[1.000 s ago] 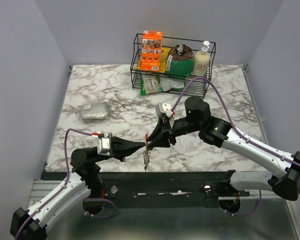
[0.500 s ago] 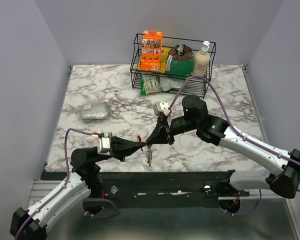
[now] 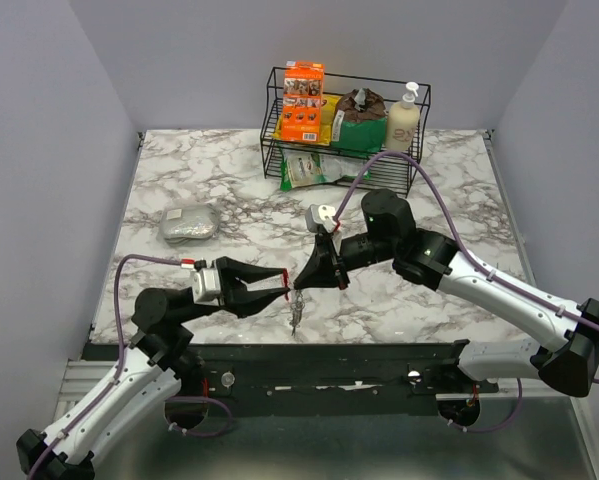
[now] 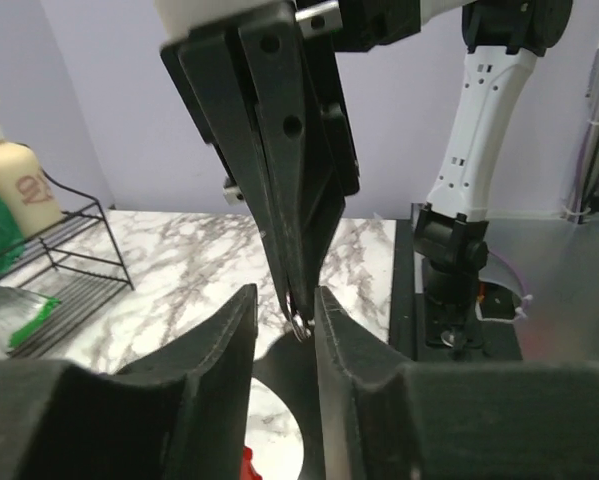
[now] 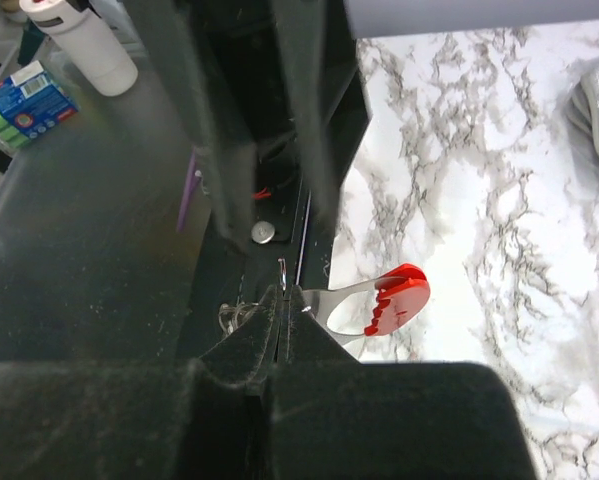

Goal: Put the keys on the keyring

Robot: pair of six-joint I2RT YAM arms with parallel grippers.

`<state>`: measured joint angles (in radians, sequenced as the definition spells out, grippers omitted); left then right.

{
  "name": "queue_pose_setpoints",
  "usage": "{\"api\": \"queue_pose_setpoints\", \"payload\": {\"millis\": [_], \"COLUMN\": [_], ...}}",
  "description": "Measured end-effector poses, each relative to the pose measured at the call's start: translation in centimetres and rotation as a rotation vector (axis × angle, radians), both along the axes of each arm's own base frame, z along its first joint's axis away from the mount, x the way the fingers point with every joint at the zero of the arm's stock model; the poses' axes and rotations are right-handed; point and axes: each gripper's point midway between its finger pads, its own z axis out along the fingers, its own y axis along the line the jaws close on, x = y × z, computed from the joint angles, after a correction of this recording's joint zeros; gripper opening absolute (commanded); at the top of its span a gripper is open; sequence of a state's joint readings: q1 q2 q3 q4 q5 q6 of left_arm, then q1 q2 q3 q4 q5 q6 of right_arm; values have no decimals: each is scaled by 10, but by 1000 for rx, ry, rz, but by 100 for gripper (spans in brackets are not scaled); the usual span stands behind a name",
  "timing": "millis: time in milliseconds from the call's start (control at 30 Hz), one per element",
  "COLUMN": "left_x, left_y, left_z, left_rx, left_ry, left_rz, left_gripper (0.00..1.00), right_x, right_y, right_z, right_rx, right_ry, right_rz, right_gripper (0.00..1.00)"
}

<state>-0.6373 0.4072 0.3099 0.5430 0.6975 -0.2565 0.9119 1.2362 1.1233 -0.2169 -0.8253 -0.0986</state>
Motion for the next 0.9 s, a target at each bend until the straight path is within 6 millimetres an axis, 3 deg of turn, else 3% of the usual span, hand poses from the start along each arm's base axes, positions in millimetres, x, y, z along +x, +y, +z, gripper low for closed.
{"api": "queue_pose_setpoints", "payload": {"millis": [167, 200, 400, 467, 700, 900], "left_x": [6, 8, 32, 43, 62, 54], "left_y": [3, 3, 0, -4, -13, -10], "left_z": [18, 21, 33, 32, 3, -19], "left_rx": [18, 35, 177, 248, 483, 601], "left_ry": [5, 12, 127, 183, 376, 419], "left_rz": [45, 55, 134, 154, 155, 110], "left_gripper": [71, 78, 87, 99, 98, 90], "right_x": [0, 0, 2, 5, 12, 14], "right_y": [-4, -5, -11, -12, -17, -20], "right_z": [-9, -11, -20, -21, -28, -40], "right_rx": [-40, -49, -102, -117, -183, -245], "right_ry": [13, 15, 10, 2, -17, -7], "right_rz": [-13, -16, -37, -49, -77, -76], "right_gripper": [1, 1, 1, 1, 1, 1]}}
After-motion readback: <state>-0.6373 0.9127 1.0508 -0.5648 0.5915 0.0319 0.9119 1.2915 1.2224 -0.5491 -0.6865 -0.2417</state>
